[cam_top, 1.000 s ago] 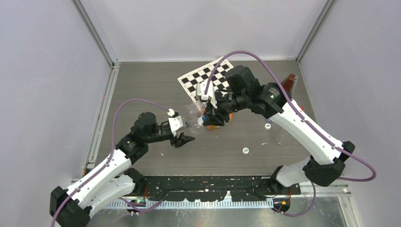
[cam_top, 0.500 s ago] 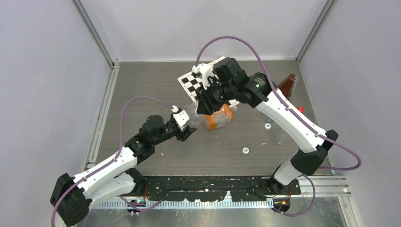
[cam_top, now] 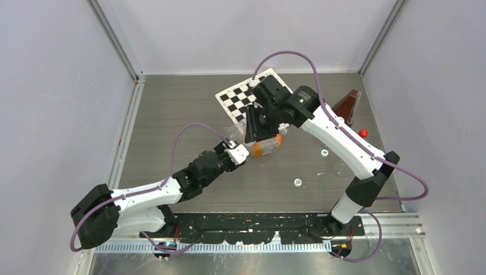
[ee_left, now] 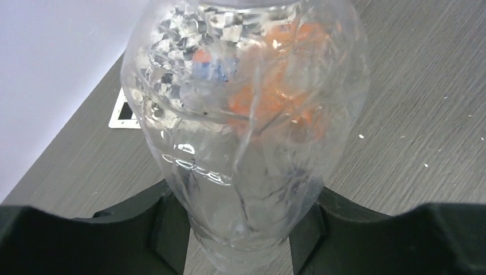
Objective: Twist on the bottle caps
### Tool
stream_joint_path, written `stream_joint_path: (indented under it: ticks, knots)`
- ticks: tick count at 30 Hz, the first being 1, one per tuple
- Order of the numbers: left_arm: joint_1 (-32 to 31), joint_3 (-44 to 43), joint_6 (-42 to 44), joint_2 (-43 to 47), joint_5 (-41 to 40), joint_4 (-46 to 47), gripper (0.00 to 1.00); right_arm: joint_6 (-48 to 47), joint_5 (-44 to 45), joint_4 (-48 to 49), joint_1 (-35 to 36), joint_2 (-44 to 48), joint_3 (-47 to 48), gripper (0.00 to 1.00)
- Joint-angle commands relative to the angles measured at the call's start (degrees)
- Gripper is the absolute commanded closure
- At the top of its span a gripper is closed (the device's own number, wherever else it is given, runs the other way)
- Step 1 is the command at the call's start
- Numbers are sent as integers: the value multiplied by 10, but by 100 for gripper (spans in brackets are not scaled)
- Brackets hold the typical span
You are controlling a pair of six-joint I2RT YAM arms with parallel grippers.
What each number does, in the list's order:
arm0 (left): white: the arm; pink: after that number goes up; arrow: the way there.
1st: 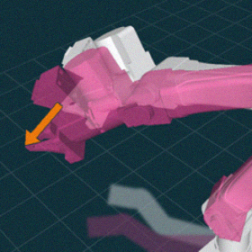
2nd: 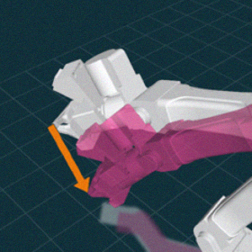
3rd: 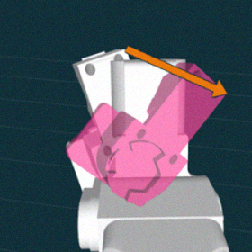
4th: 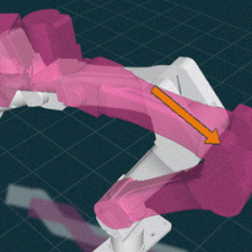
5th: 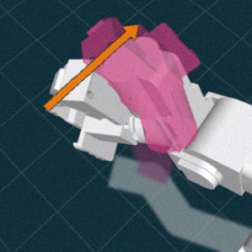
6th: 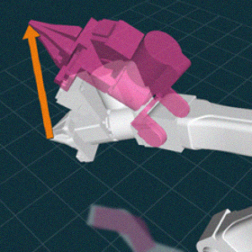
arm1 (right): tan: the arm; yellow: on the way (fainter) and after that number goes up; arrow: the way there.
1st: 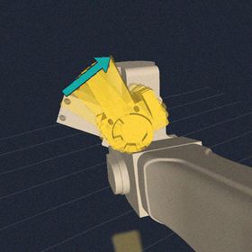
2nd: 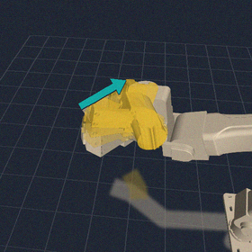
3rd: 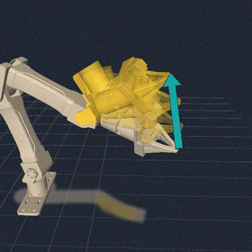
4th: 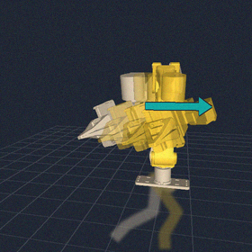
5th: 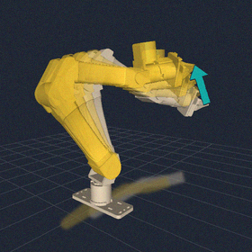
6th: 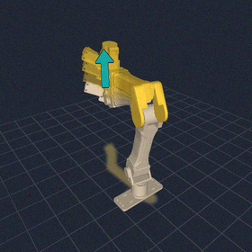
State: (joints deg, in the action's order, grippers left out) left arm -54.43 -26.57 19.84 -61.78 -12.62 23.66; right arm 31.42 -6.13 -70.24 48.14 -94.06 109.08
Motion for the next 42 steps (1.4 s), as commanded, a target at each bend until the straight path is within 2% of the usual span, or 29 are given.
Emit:
stream_joint_path:
  ticks: [1,3,4,5,6,8,11,13,19,22,25,29,31,34,38,42]
  knots:
    - [-52,-35,40,0,-17,302,100,105,54,32,13,-28,-9,85]
    - [-52,-26,18,0,-37,302,100,116,81,53,13,-13,-15,73]
    - [-52,-21,13,0,-43,298,100,116,87,65,13,-9,-17,63]
    - [-52,-17,7,2,-51,288,100,116,95,69,13,-2,-16,58]
    - [-52,-14,1,4,-58,276,100,114,98,75,13,0,-12,47]
    - [-52,-5,-9,9,-64,252,100,106,106,78,13,6,0,35]
    - [-52,14,-38,15,-75,219,100,93,109,80,13,7,28,22]
    - [-52,20,-61,23,-77,178,100,77,102,79,13,8,49,18]
    - [-22,18,-166,62,-30,-4,100,12,85,81,3,33,92,12]
    - [21,17,-209,85,61,-58,100,-77,36,90,-13,64,77,8]
    - [79,1,-226,103,195,-107,100,-160,-35,105,-46,98,44,7]
    - [142,-30,-221,110,358,-156,100,-314,-190,108,-80,126,-1,11]
    - [168,-52,-212,102,437,-178,100,-424,-260,112,-82,144,-33,12]
    - [181,-90,-194,88,519,-215,100,-487,-298,113,-82,158,-61,15]
    - [183,-125,-156,69,574,-253,100,-560,-337,88,-82,150,-64,17]
    - [183,-156,-113,46,604,-302,100,-585,-374,75,-82,137,-61,22]
